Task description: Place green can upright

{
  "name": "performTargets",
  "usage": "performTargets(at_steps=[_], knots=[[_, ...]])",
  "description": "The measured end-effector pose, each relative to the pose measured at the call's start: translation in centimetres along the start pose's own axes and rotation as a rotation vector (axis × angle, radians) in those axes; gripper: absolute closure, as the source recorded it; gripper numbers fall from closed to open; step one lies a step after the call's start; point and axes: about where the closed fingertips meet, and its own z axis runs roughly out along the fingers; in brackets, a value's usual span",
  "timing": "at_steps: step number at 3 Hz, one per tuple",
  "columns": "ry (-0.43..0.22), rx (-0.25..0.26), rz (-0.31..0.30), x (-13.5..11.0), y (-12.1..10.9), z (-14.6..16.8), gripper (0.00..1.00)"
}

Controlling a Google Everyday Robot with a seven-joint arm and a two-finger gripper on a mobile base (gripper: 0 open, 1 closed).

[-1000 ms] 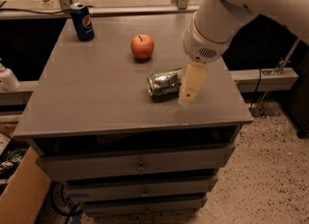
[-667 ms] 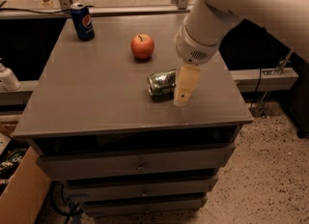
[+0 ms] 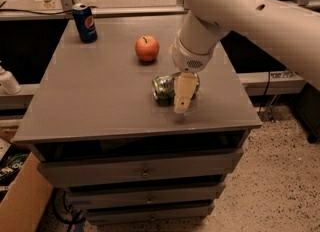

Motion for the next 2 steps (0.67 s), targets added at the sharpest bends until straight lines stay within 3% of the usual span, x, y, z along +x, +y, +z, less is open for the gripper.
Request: performTargets(at_steps=[2], knots=[[0.051,-0.043,-0.025,-1.45,-0.82,2.21,0.40]])
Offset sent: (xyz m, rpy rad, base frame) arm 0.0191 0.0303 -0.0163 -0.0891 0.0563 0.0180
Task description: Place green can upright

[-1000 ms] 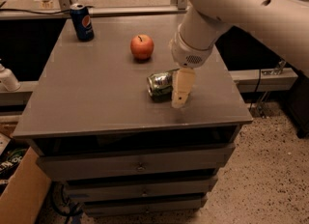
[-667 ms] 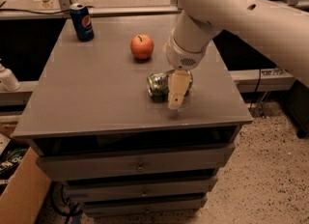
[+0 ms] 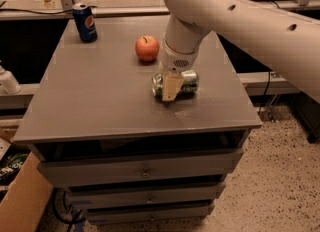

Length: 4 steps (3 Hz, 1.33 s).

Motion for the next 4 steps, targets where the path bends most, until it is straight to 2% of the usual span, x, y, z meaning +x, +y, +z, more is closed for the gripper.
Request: performTargets(at_steps=[1,2,3,4], knots=[[0.019,-0.013,0.003,-0.3,-0.4,0.0,0.63],[0.008,-0.013,0.015,-0.7,-1.0,-0.8,0.87],[-0.088,0.011,0.058,-1.5,-2.1,-2.4,1.00],[-0.279,0.038,0.131,-2.2,-3.3,-4.2,1.00]])
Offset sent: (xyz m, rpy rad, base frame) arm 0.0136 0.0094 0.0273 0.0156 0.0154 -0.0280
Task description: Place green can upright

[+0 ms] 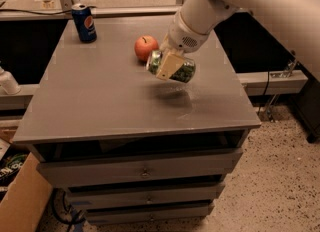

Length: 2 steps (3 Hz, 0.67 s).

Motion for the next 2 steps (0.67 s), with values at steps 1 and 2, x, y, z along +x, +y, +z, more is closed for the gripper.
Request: performTargets(at_steps=[1,2], knots=[[-0.199,0.022,0.094,0.2,-0.7,-0.9,1.00],[-0.409,0.062,0.187,0.7,-1.4,-2.7,1.00]])
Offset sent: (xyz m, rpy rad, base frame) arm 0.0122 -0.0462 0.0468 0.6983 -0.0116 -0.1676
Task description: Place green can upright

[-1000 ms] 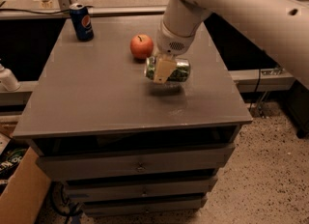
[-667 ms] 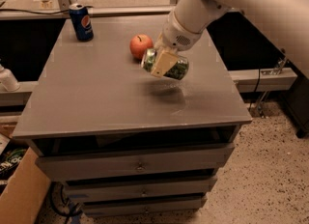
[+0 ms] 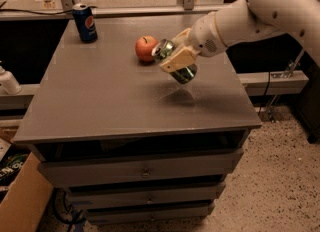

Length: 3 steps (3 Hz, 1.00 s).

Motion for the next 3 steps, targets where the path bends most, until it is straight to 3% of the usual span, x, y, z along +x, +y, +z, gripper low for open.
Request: performTargets(at_steps=[2,3], knots=[[-0.229,0.109,0.124,1.7,-2.2,-5.3,1.00],[-0.324,0.114,0.213,3.4,-2.4,-5.7,1.00]])
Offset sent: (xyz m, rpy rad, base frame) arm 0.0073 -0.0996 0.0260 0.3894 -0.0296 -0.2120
